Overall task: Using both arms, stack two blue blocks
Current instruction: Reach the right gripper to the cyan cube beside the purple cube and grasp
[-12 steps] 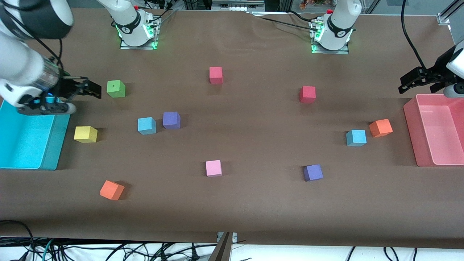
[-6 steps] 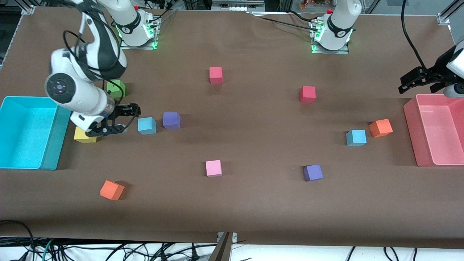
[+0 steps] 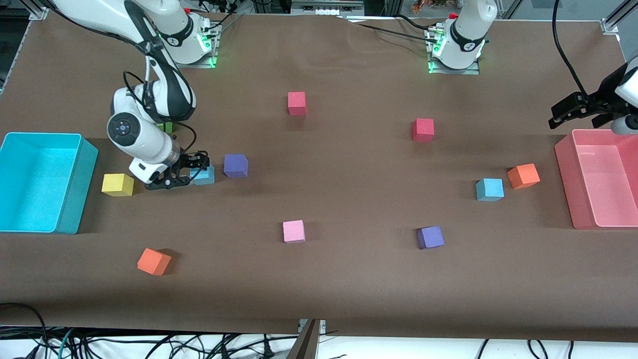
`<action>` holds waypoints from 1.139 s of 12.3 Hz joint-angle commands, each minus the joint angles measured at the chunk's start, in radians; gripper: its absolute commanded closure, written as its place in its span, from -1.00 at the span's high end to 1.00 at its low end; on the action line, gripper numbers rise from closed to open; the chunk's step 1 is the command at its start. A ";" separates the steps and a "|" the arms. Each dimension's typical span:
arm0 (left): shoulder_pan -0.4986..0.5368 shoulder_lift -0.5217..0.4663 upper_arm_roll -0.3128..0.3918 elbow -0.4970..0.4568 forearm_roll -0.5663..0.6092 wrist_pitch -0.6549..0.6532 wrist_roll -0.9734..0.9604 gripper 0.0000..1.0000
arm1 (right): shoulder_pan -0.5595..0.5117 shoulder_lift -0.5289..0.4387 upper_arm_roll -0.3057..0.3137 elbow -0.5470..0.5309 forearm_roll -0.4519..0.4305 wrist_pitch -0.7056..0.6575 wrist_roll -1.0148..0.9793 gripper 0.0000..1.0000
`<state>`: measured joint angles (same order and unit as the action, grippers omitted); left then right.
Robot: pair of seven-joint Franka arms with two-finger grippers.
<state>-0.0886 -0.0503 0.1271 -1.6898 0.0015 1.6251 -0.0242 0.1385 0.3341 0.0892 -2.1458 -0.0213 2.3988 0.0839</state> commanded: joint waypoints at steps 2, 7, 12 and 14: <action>0.007 -0.002 0.000 0.016 -0.014 -0.016 0.021 1.00 | 0.023 0.040 0.000 -0.005 0.004 0.054 0.002 0.99; 0.007 -0.003 0.000 0.013 -0.014 -0.016 0.021 1.00 | 0.023 0.062 -0.002 -0.003 -0.006 0.057 -0.006 0.07; 0.007 -0.002 0.000 0.013 -0.014 -0.016 0.021 1.00 | 0.023 0.053 -0.002 0.015 -0.011 0.042 -0.026 -0.61; 0.009 0.000 0.003 0.013 -0.014 -0.016 0.021 1.00 | 0.023 0.010 -0.002 0.082 -0.009 -0.094 -0.026 -0.61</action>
<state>-0.0877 -0.0505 0.1285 -1.6898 0.0015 1.6250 -0.0242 0.1596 0.3919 0.0892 -2.1184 -0.0248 2.4197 0.0708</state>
